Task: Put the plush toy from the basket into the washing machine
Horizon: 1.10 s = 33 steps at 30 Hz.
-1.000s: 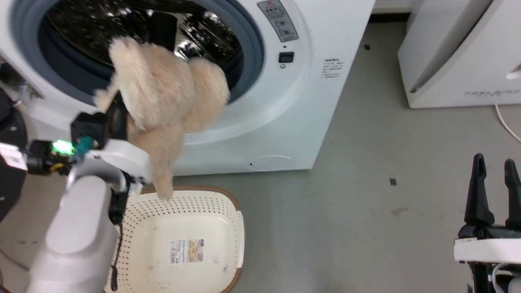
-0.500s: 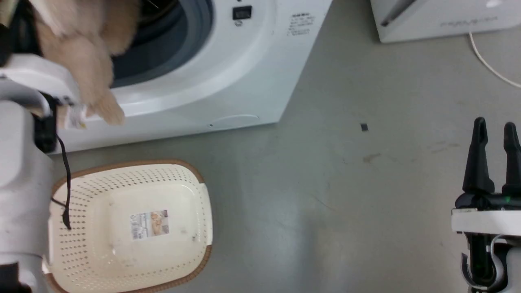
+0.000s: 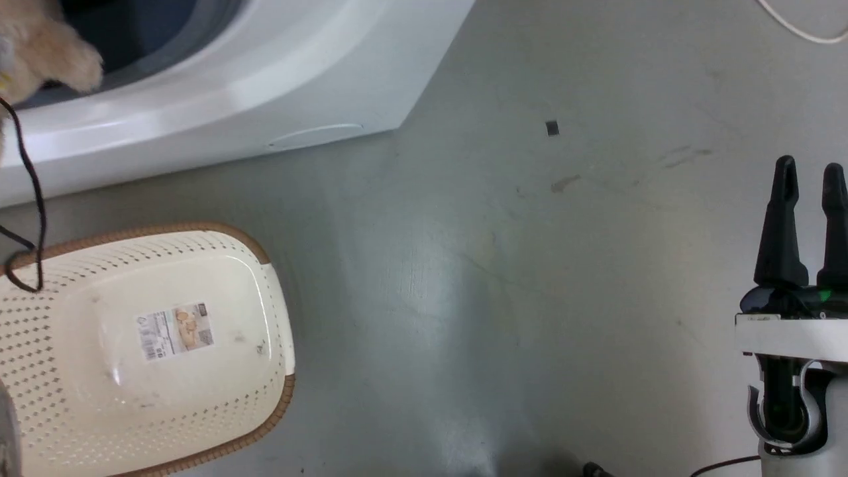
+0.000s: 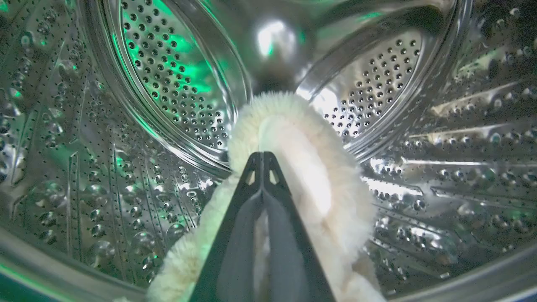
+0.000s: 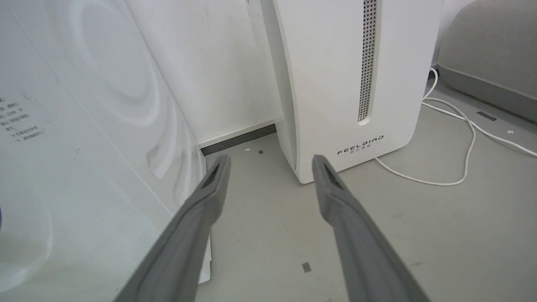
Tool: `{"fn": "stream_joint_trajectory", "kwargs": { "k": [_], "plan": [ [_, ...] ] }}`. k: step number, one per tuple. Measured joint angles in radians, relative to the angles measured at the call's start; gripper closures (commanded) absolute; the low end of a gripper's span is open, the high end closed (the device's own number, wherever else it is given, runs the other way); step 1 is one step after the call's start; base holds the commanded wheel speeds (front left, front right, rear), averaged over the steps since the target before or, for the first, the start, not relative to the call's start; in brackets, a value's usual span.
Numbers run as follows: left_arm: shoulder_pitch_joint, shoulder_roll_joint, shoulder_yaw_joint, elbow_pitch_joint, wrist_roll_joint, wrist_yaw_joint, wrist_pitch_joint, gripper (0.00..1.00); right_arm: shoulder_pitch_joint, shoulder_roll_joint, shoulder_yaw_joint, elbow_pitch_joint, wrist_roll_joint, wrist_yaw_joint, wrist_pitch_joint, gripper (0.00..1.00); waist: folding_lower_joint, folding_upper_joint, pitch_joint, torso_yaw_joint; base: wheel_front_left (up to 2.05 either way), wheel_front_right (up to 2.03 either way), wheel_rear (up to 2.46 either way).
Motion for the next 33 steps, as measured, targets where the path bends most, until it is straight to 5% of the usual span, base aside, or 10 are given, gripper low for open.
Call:
{"fn": "stream_joint_trajectory", "kwargs": {
  "k": [11, 12, 33],
  "plan": [
    [-0.147, 0.030, -0.003, 0.033, 0.028, 0.023, -0.002, 1.00, -0.019, 0.000, 0.018, -0.006, 0.000, 0.000, 0.000, 0.00, 0.0000, 0.0000, 0.071, -0.030, 0.00, 0.00, 0.00],
    [-0.149, 0.032, -0.009, 0.036, 0.038, 0.030, -0.002, 0.00, -0.019, 0.000, 0.020, -0.006, 0.000, 0.000, 0.000, 0.00, 0.0000, 0.0000, 0.073, -0.029, 0.00, 0.00, 0.00],
    [-0.027, -0.030, -0.029, 0.118, 0.046, 0.000, -0.001, 0.00, 0.003, 0.000, 0.050, 0.050, -0.034, 0.000, 0.000, 0.00, -0.0001, 0.0000, -0.070, 0.037, 0.00, 0.00, 0.00]
  ]
}}
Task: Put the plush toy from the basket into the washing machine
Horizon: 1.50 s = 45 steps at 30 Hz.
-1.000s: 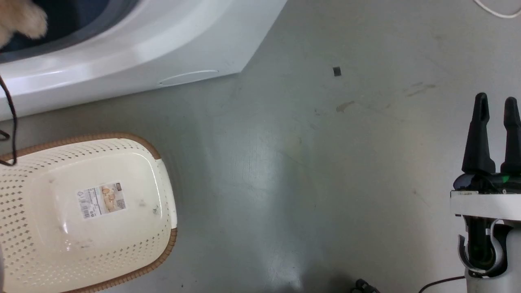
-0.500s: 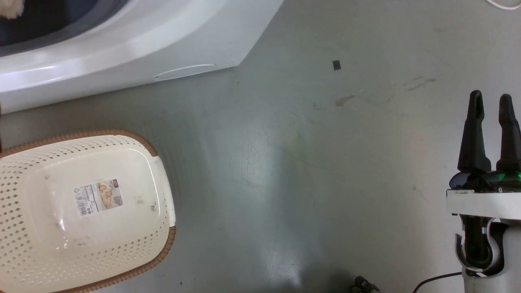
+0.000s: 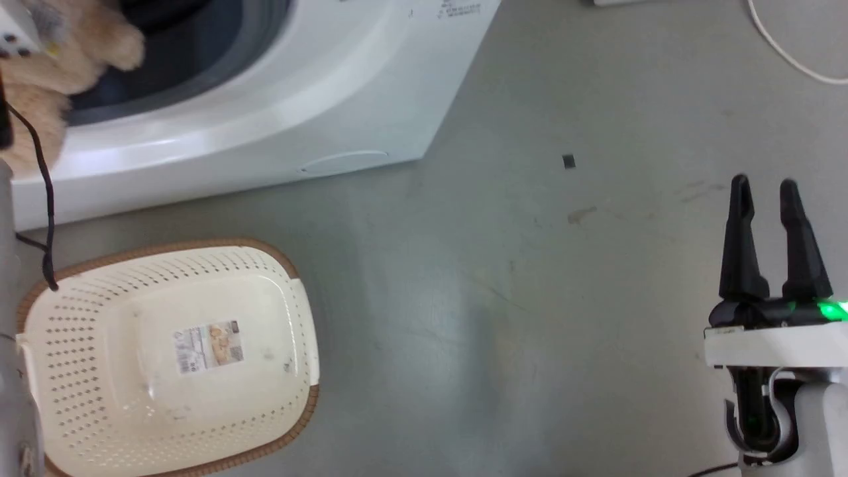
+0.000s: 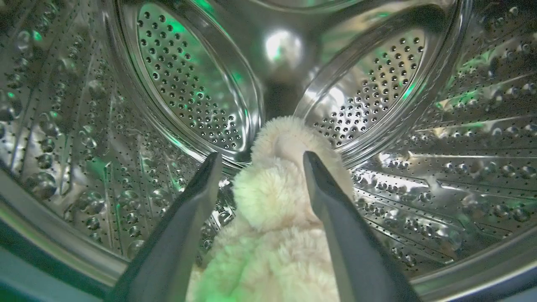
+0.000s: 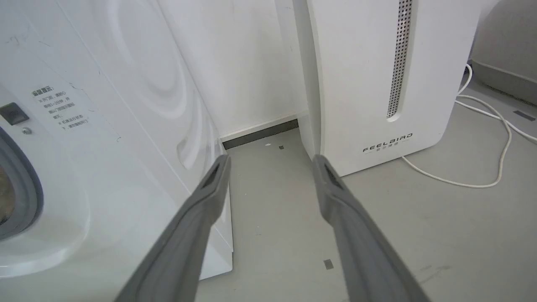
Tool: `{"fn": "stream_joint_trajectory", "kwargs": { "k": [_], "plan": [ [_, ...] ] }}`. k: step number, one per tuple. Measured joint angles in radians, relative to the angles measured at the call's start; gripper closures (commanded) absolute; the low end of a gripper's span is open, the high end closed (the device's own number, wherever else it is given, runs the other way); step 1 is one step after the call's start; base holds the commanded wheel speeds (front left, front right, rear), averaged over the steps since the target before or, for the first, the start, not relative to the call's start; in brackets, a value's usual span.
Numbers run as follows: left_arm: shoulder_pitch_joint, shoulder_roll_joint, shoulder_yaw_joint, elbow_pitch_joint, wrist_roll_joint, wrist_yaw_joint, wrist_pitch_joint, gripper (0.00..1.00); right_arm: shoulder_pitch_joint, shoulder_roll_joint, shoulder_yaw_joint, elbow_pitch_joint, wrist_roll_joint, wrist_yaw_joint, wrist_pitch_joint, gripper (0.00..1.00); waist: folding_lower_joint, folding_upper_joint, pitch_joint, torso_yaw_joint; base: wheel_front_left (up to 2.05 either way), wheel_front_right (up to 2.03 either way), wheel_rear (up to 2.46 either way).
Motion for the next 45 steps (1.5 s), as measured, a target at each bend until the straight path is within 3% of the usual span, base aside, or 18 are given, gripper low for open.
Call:
{"fn": "stream_joint_trajectory", "kwargs": {
  "k": [17, 21, 33, 45],
  "plan": [
    [0.307, -0.079, 0.032, -0.121, -0.008, -0.026, 0.000, 0.00, 0.091, 0.000, -0.013, 0.039, -0.036, 0.000, 0.000, 0.00, 0.0000, 0.0000, -0.214, 0.073, 0.00, 0.00, 0.00],
    [0.430, -0.138, 0.044, -0.231, 0.006, -0.004, 0.000, 0.00, 0.124, 0.000, -0.019, 0.038, -0.051, 0.000, 0.000, 0.00, 0.0000, 0.0000, -0.268, 0.092, 0.00, 0.00, 0.00],
    [0.751, -0.254, 0.068, -0.511, 0.057, -0.013, 0.000, 0.00, 0.213, 0.000, -0.013, 0.013, -0.104, 0.000, 0.000, 0.00, -0.0001, 0.0000, -0.413, 0.161, 0.00, 0.00, 0.00],
    [0.957, -0.335, 0.090, -0.631, 0.095, -0.040, 0.000, 0.00, 0.263, 0.000, 0.007, -0.013, -0.145, 0.000, 0.000, 0.00, -0.0001, 0.0000, -0.505, 0.205, 0.00, 0.00, 0.00]
  ]
}}
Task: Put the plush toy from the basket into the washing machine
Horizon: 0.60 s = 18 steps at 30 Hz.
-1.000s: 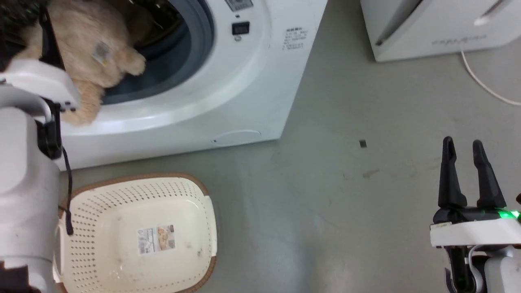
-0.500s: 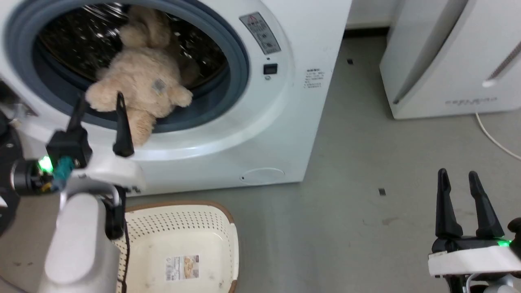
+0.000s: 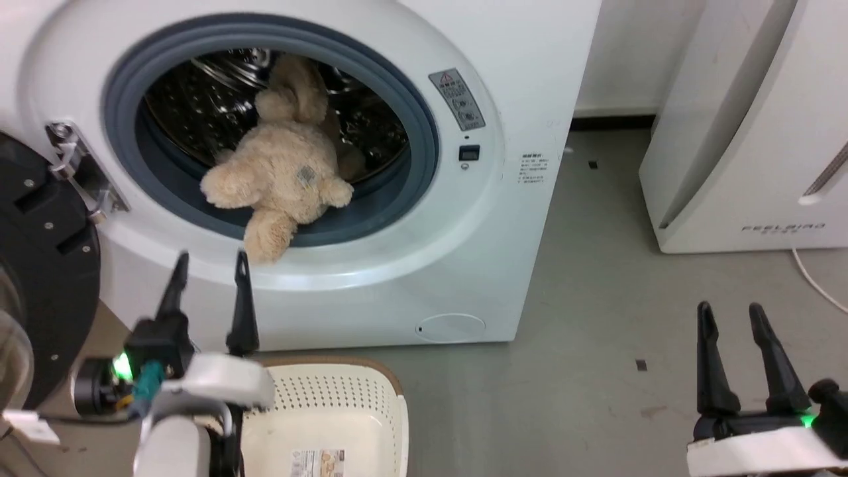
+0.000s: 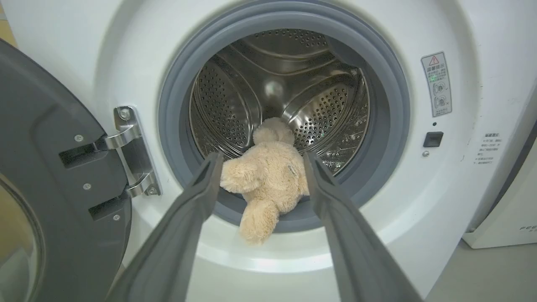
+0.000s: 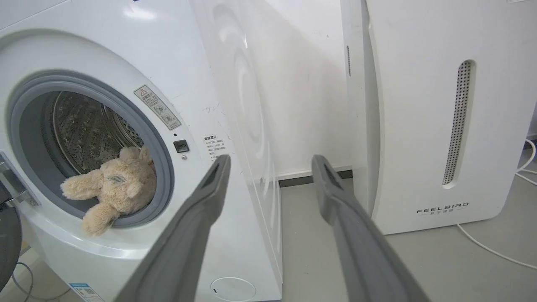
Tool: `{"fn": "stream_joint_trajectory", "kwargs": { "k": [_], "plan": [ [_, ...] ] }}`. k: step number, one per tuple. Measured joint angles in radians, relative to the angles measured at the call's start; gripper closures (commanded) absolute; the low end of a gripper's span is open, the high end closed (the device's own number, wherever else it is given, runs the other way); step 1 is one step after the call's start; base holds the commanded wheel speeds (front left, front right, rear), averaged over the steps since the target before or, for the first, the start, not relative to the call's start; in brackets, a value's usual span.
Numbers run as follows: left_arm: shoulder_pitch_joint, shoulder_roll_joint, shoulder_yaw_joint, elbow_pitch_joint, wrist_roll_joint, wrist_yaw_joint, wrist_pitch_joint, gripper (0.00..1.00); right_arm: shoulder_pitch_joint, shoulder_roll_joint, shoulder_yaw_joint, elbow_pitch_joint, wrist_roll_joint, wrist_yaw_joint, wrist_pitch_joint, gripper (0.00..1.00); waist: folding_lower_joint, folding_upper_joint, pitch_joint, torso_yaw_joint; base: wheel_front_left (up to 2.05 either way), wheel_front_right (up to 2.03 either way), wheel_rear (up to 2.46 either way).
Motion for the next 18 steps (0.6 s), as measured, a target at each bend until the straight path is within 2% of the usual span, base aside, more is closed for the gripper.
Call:
{"fn": "stream_joint_trajectory", "kwargs": {
  "k": [8, 18],
  "plan": [
    [0.137, -0.043, -0.004, -0.042, 0.007, -0.012, 0.000, 0.00, 0.045, 0.000, 0.012, -0.033, -0.062, 0.000, 0.000, 0.00, 0.0000, 0.0000, -0.044, 0.017, 0.00, 0.00, 0.00],
    [0.204, -0.063, -0.010, -0.056, -0.011, -0.014, 0.000, 0.00, 0.083, 0.000, 0.003, -0.054, -0.103, 0.000, 0.000, 0.00, 0.0000, 0.0000, -0.069, 0.045, 0.00, 0.00, 0.00]
  ]
}}
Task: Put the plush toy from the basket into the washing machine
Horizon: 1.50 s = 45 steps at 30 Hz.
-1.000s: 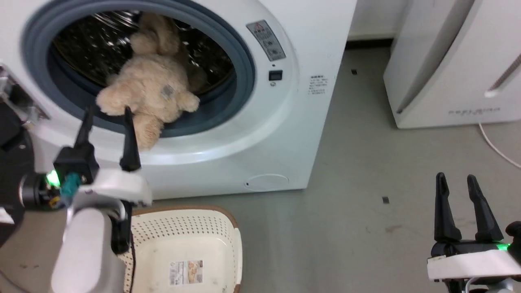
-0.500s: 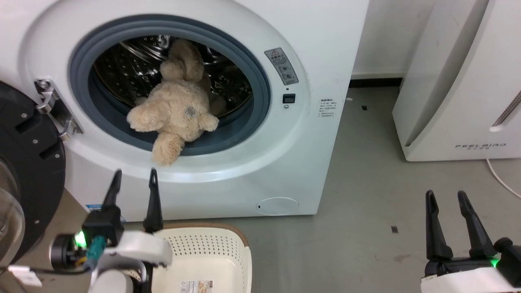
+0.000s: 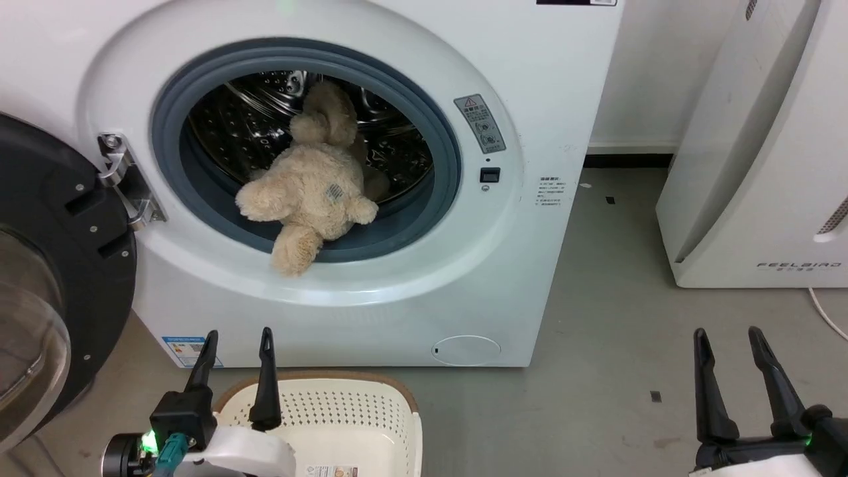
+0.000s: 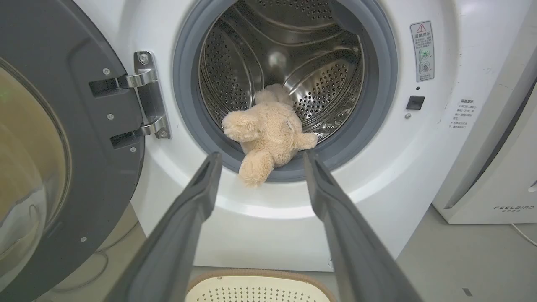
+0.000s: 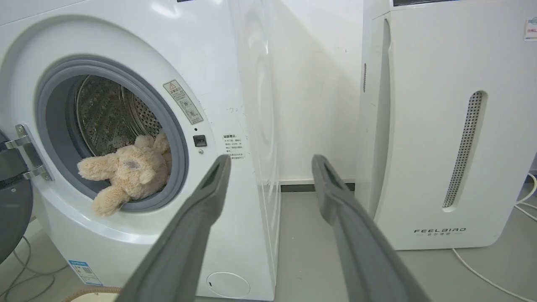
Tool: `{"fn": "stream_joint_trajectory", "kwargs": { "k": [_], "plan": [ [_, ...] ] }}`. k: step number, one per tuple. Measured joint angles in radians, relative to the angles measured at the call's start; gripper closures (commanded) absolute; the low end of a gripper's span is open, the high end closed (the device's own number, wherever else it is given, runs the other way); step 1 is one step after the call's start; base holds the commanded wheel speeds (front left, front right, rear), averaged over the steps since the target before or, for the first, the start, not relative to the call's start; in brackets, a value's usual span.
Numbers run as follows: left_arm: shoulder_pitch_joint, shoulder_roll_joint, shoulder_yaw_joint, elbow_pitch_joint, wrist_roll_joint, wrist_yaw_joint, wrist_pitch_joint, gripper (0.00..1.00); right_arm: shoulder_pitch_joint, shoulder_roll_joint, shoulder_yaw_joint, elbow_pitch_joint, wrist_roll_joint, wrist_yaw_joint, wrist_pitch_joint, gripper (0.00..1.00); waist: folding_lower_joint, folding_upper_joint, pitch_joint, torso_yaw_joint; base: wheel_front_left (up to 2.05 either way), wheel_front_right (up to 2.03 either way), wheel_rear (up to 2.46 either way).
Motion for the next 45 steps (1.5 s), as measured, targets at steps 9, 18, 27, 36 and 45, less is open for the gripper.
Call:
{"fn": "stream_joint_trajectory", "kwargs": {
  "k": [9, 18, 27, 36, 45],
  "plan": [
    [0.006, 0.000, -0.001, 0.003, -0.008, 0.001, 0.003, 1.00, 0.009, 0.000, -0.001, 0.001, 0.000, 0.000, 0.001, 1.00, 0.0000, 0.0000, -0.008, 0.006, 0.00, 0.00, 0.00],
    [0.006, 0.000, -0.002, -0.007, -0.007, 0.001, 0.021, 1.00, 0.007, 0.000, 0.002, 0.003, -0.008, 0.000, 0.019, 1.00, 0.0001, 0.0000, -0.008, 0.005, 0.00, 0.00, 0.00],
    [0.006, 0.000, -0.003, -0.022, 0.000, 0.001, 0.038, 1.00, 0.005, 0.000, 0.009, 0.005, -0.018, 0.000, 0.036, 1.00, 0.0001, 0.0000, -0.007, 0.004, 0.00, 0.00, 0.00],
    [0.006, 0.000, -0.004, -0.034, 0.005, 0.001, 0.056, 1.00, 0.002, 0.000, 0.015, 0.008, -0.028, 0.000, 0.055, 1.00, 0.0001, 0.0000, -0.007, 0.003, 0.00, 0.00, 0.00],
    [0.006, -0.001, -0.005, -0.047, 0.012, 0.001, 0.075, 1.00, -0.007, 0.000, 0.019, 0.011, -0.037, 0.000, 0.075, 1.00, 0.0001, 0.0000, -0.007, 0.002, 0.00, 0.00, 0.00]
  ]
}}
